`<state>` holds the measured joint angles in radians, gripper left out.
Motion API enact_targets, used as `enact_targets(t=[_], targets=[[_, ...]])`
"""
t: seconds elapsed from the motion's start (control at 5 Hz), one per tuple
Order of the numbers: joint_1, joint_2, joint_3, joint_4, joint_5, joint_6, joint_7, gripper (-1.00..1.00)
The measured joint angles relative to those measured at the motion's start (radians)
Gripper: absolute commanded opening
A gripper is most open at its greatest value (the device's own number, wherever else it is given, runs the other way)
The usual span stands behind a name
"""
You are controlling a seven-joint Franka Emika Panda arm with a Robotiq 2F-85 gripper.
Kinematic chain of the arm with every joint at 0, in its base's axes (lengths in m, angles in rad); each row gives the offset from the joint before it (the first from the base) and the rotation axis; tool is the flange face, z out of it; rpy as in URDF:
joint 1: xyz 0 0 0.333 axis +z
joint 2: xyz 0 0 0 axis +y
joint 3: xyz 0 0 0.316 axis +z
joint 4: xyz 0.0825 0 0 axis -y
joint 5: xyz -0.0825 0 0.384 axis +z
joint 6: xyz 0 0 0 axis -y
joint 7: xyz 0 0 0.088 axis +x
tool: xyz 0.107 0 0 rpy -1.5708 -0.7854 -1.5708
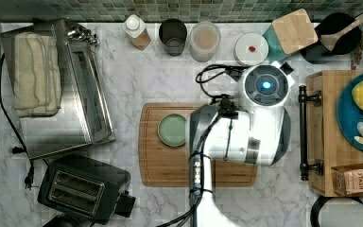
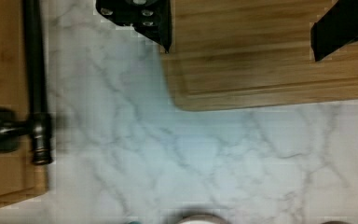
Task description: Open the drawer.
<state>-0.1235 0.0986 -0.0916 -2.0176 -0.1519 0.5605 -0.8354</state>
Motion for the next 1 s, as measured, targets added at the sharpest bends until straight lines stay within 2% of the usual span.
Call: enact_targets(t=[0.2, 0.4, 1.0], targets=[[-0.071, 0.005, -0.001, -0.020, -0.007, 0.094, -0.079, 1.00], [-0.136, 0.005, -0.011, -0.047, -0.006, 0.114, -0.158, 1.00], [-0.219, 0.006, -0.059, -0.148, -0.006, 0.283, -0.218, 1.00]])
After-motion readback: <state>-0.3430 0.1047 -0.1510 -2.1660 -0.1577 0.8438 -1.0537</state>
